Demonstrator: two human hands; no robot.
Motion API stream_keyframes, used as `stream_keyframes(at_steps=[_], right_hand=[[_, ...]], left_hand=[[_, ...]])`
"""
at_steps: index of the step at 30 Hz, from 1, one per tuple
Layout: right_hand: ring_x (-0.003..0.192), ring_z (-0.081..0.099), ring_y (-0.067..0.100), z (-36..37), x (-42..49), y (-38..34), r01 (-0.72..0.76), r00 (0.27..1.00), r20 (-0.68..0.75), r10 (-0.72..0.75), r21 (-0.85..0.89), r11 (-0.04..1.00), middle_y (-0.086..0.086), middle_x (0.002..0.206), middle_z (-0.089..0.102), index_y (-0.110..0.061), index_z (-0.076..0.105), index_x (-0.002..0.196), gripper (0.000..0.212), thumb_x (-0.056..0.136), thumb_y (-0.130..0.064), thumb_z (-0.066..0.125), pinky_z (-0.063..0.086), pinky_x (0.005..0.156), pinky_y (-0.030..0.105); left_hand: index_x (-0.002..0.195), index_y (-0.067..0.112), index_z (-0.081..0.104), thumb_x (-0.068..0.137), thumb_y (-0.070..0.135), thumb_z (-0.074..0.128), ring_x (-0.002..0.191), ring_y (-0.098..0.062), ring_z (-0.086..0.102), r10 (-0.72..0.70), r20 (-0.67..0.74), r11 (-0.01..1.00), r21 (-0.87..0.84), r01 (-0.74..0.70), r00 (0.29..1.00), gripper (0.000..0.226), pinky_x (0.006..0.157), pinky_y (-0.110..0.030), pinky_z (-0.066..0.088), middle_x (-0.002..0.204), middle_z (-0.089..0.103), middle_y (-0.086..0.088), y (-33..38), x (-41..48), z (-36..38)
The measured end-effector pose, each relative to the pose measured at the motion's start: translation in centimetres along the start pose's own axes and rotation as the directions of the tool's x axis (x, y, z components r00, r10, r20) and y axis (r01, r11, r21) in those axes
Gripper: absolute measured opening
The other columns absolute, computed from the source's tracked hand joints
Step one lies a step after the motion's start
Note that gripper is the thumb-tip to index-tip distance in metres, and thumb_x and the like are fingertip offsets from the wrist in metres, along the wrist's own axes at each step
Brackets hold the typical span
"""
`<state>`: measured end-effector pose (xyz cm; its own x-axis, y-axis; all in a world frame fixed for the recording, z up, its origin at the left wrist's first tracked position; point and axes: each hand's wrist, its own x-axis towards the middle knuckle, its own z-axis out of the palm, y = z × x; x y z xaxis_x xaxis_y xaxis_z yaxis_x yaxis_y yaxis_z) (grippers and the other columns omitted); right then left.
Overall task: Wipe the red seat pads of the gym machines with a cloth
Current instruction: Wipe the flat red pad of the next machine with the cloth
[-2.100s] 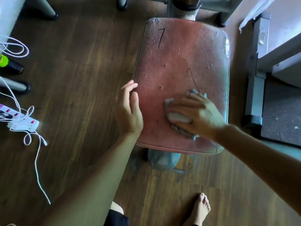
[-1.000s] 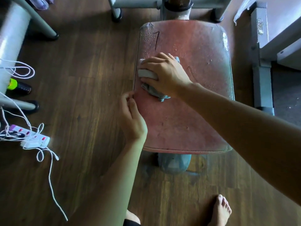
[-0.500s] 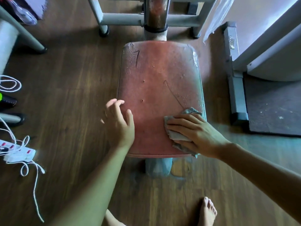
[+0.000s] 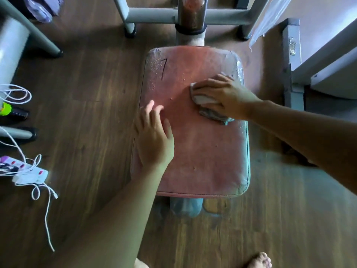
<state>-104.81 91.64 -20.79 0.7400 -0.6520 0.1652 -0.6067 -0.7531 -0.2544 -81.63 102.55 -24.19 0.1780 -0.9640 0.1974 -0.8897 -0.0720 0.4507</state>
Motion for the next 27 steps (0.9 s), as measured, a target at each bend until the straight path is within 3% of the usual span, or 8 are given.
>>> stream_keyframes(at_steps=[3,5,11,13,17,21,25,27], right_hand=[[0.105,0.061,0.032,0.9,1.3,-0.3,-0.245,0.962,-0.120,0.245,0.015,0.969,-0.003,0.128,0.067,-0.023,0.070,0.124,0.039,0.094,-0.043,0.056,0.045,0.096,0.045],[0.100,0.062,0.034,1.9,-0.9,-3.5,-0.288,0.944,-0.138,0.299,0.098,0.953,-0.002,0.125,0.068,-0.021,0.071,0.122,0.038,0.089,-0.037,0.061,0.046,0.092,0.047],[0.113,0.066,0.024,1.6,-6.9,-7.5,0.197,0.980,-0.051,-0.191,0.213,0.957,-0.003,0.129,0.068,-0.017,0.074,0.120,0.035,0.095,-0.040,0.068,0.050,0.096,0.043],[0.105,0.065,0.026,1.5,-5.4,-4.9,0.225,0.974,-0.054,-0.219,0.155,0.962,-0.001,0.131,0.068,-0.016,0.074,0.120,0.035,0.097,-0.041,0.064,0.048,0.098,0.043],[0.100,0.061,0.029,0.7,-2.1,-0.5,-0.067,0.991,-0.108,0.074,0.069,0.995,-0.001,0.128,0.068,-0.017,0.072,0.122,0.035,0.098,-0.041,0.061,0.045,0.095,0.044],[0.107,0.061,0.028,1.5,-4.4,-5.3,-0.305,0.930,-0.169,0.327,0.142,0.942,-0.004,0.130,0.066,-0.019,0.070,0.123,0.038,0.092,-0.041,0.067,0.044,0.095,0.042],[0.117,0.063,0.022,1.0,-9.7,-7.6,0.004,0.996,-0.093,0.015,0.202,0.979,-0.001,0.132,0.066,-0.014,0.073,0.122,0.038,0.097,-0.042,0.064,0.047,0.098,0.038],[0.119,0.063,0.021,0.3,-9.9,-4.9,0.042,0.997,-0.065,-0.030,0.199,0.979,0.000,0.133,0.065,-0.013,0.072,0.122,0.040,0.095,-0.042,0.069,0.048,0.099,0.042]], left_hand=[[0.130,0.018,0.058,0.100,0.024,0.047,0.132,-0.029,0.048,-0.012,0.012,0.999,0.037,0.011,1.000,0.033,0.109,-0.047,0.038,0.149,0.048,0.000,0.1,-0.1,0.0],[0.130,0.018,0.059,0.100,0.022,0.049,0.131,-0.030,0.049,-0.006,-0.003,0.998,0.055,0.007,1.000,0.032,0.108,-0.047,0.038,0.148,0.049,-0.001,0.0,-0.1,0.1],[0.130,0.017,0.060,0.100,0.020,0.051,0.133,-0.030,0.048,-0.008,-0.018,0.995,0.096,0.009,1.000,0.032,0.106,-0.045,0.037,0.148,0.051,-0.004,0.2,0.0,0.3],[0.130,0.017,0.060,0.100,0.020,0.051,0.134,-0.029,0.048,-0.007,-0.016,0.994,0.109,0.009,1.000,0.032,0.104,-0.044,0.037,0.148,0.050,-0.003,0.3,0.0,0.1],[0.131,0.020,0.058,0.099,0.021,0.051,0.133,-0.027,0.047,-0.038,0.013,0.994,0.107,0.036,0.999,0.032,0.101,-0.043,0.037,0.150,0.047,0.001,0.5,0.1,-0.1],[0.131,0.018,0.058,0.099,0.021,0.051,0.131,-0.030,0.049,-0.018,0.003,0.994,0.106,0.018,1.000,0.033,0.101,-0.044,0.037,0.150,0.048,-0.001,0.4,0.0,0.0],[0.131,0.018,0.057,0.099,0.022,0.050,0.133,-0.030,0.047,-0.020,0.008,0.995,0.103,0.019,1.000,0.033,0.103,-0.044,0.036,0.150,0.048,-0.002,0.4,0.0,0.0],[0.131,0.019,0.058,0.099,0.021,0.051,0.133,-0.029,0.047,-0.018,-0.002,0.993,0.116,0.018,1.000,0.033,0.102,-0.043,0.035,0.150,0.048,-0.001,0.4,0.0,0.1]])
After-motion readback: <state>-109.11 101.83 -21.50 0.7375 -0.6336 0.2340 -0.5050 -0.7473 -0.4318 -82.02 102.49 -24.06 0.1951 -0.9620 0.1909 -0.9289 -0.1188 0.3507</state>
